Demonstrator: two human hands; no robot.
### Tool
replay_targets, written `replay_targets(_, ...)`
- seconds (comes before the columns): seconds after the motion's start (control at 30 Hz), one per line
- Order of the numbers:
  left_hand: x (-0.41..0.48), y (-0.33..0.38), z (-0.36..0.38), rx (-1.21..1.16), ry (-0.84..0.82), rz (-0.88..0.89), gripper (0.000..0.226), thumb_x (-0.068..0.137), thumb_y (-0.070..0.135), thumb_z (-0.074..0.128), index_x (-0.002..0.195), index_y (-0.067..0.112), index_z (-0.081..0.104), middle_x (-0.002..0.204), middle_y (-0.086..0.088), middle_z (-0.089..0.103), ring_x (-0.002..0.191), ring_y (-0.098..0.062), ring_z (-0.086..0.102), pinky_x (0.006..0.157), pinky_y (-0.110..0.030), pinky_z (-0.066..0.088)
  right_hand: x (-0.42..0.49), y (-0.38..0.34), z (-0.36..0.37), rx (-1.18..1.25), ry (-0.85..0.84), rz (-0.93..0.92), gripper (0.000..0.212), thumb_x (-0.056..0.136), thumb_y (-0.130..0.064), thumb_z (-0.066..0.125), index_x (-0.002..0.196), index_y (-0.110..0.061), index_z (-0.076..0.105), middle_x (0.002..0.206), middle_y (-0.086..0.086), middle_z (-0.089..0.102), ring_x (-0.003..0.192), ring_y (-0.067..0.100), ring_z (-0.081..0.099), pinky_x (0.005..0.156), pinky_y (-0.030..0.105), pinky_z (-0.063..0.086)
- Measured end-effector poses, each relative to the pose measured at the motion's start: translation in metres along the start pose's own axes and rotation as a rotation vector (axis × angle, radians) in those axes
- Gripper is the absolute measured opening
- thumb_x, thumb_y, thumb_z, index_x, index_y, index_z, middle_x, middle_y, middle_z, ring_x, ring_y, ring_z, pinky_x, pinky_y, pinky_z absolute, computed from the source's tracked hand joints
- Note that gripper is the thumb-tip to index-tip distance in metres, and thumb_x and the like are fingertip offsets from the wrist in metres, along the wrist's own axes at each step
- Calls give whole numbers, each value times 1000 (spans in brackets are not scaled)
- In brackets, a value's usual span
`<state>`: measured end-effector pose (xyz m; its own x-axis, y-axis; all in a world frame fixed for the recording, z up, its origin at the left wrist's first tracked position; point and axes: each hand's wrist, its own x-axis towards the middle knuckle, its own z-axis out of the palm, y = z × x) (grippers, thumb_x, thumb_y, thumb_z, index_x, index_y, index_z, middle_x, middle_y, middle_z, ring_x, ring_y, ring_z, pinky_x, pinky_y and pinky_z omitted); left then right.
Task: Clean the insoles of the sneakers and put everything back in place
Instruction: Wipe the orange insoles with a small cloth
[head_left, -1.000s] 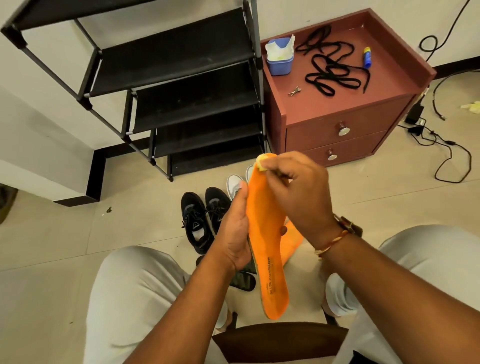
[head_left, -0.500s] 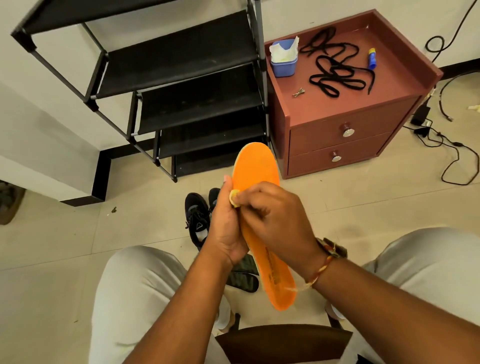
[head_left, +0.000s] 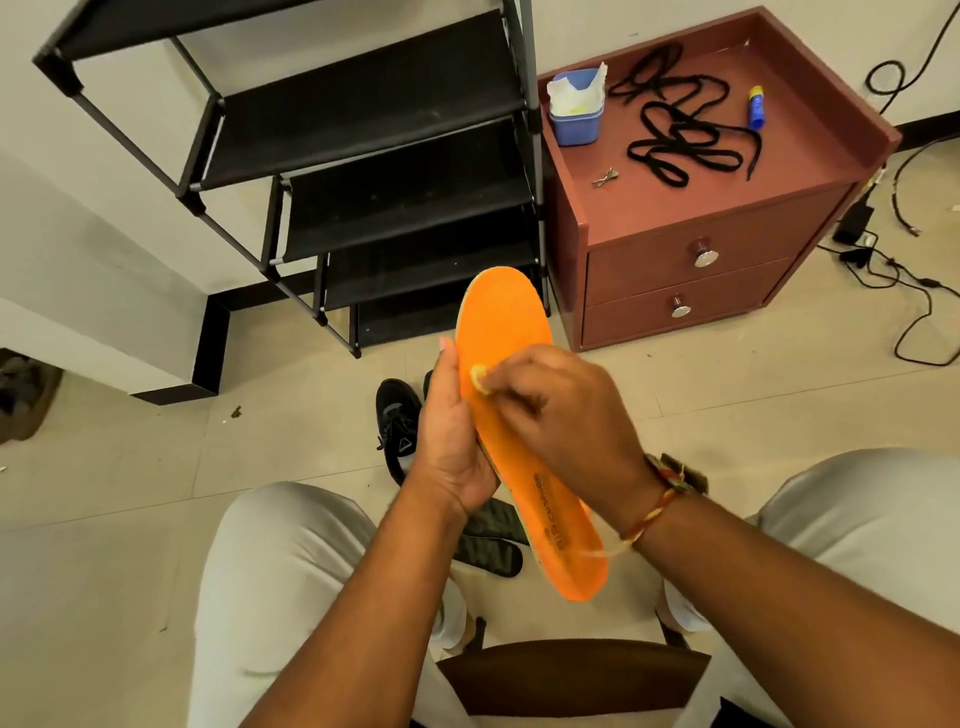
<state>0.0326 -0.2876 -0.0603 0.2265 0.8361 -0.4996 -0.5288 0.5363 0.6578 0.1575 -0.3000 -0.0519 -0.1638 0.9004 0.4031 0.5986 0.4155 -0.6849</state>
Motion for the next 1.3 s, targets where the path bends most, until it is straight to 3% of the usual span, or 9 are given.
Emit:
replay_targets(0.17,-2,1,4,38,7,22,63,95,69,31,125,22,62,128,-20,67,120,-41,60,97,-56,49,11,30,-17,-55,155,120,16,92,-17,69,105,-11,76,102,5,72,91,16,65,79,38,58)
replay_targets(0.27,0,3,1,10,35,16,79,95,74,28,125,12,67,133,-23,63,128,-41,57,111,-56,41,-5,0,0,16,19,43,13,90,-15,69,101,-17,77,100,-2,72,91,13,65,82,35,55)
replay_targets(0.33,0,6,0,-1,39,20,87,92,78,29,126,8,68,136,-27,59,132,-43,52,113,-55,40,-11,-14,5,76,-64,-20,15,87,-12,69,98,-19,78,99,-4,72,90,12,66,82,34,54)
replay_targets(0.47,4,13,-7,8,35,94,81,96,74,24,139,12,55,134,-22,62,124,-38,60,102,-53,50,4,15,-4,51,-10,28,13,92,-18,69,102,-14,77,99,2,72,88,17,67,79,40,57)
replay_targets(0.57,6,17,-10,1,25,138,84,96,74,23,149,13,45,140,-26,56,126,-40,56,109,-58,43,5,27,-5,53,38,92,16,93,-20,69,101,-9,77,95,6,72,84,19,67,75,42,59)
replay_targets(0.77,4,21,-11,-1,75,158,84,95,77,20,128,11,61,115,-20,71,106,-32,66,100,-46,49,-9,-12,7,113,-82,-67,10,87,-15,72,94,-16,79,96,-2,73,87,16,68,76,39,56)
replay_targets(0.97,4,26,-10,-74,67,206,84,97,74,18,144,11,48,121,-16,70,112,-32,64,98,-46,51,1,19,-2,120,-92,58,12,90,-19,71,99,-16,78,99,-1,73,88,11,65,79,39,57)
replay_targets(1.03,5,28,-9,-104,49,224,85,96,74,19,149,12,43,126,-15,67,113,-32,63,92,-46,52,0,23,-3,113,-82,96,13,90,-18,70,100,-15,77,99,0,73,89,11,65,80,40,58)
replay_targets(1.3,9,35,-19,-175,49,268,87,96,75,20,146,9,46,121,-14,67,104,-31,65,84,-45,48,-7,-1,0,239,-277,7,12,84,-23,71,92,-21,80,92,-6,73,85,11,65,75,37,54)
